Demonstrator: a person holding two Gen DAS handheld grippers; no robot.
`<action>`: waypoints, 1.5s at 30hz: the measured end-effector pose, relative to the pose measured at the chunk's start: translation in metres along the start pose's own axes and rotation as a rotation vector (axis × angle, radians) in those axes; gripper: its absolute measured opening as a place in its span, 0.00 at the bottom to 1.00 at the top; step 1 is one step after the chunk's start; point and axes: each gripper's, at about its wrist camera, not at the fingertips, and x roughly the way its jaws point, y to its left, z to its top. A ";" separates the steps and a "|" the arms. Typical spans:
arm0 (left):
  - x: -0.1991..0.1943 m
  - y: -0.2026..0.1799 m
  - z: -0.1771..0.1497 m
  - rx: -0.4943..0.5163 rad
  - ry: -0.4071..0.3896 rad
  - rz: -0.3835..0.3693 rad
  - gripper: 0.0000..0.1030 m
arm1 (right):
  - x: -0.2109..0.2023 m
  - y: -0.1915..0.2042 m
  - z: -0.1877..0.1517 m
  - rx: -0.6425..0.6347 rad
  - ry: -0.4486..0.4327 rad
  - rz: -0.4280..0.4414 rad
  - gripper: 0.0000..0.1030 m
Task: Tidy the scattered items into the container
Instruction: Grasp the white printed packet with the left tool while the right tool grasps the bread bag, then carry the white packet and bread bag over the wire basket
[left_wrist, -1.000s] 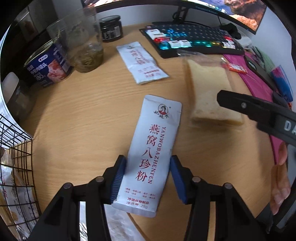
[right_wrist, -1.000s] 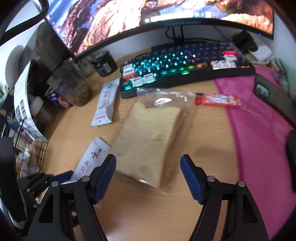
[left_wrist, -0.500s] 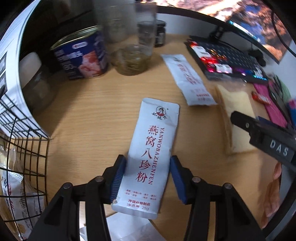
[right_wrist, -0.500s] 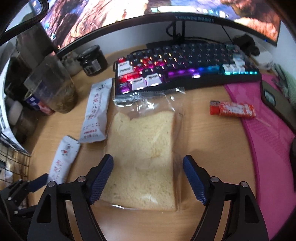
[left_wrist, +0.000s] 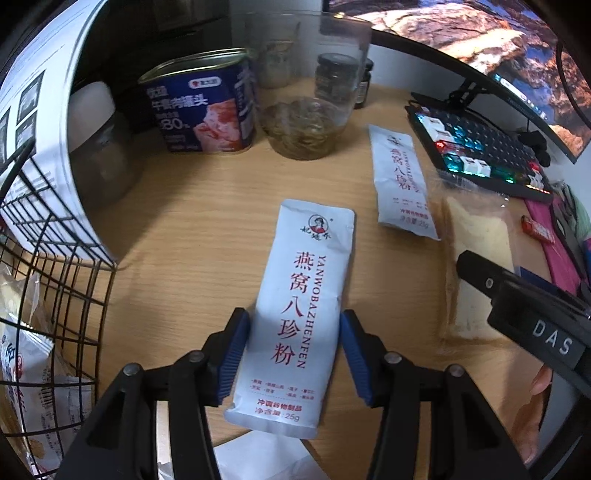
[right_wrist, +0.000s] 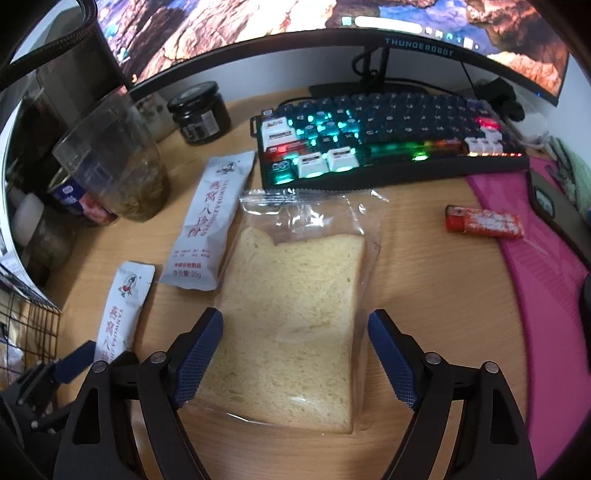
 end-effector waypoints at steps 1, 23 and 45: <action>-0.001 0.003 -0.002 -0.003 0.000 0.004 0.56 | 0.002 0.002 0.001 -0.006 -0.002 0.003 0.84; 0.000 0.008 -0.002 -0.006 -0.001 0.025 0.60 | 0.031 0.042 0.009 -0.031 -0.014 -0.078 1.00; -0.044 0.004 -0.005 -0.020 -0.082 0.002 0.53 | -0.054 -0.023 -0.011 -0.086 -0.057 0.027 0.73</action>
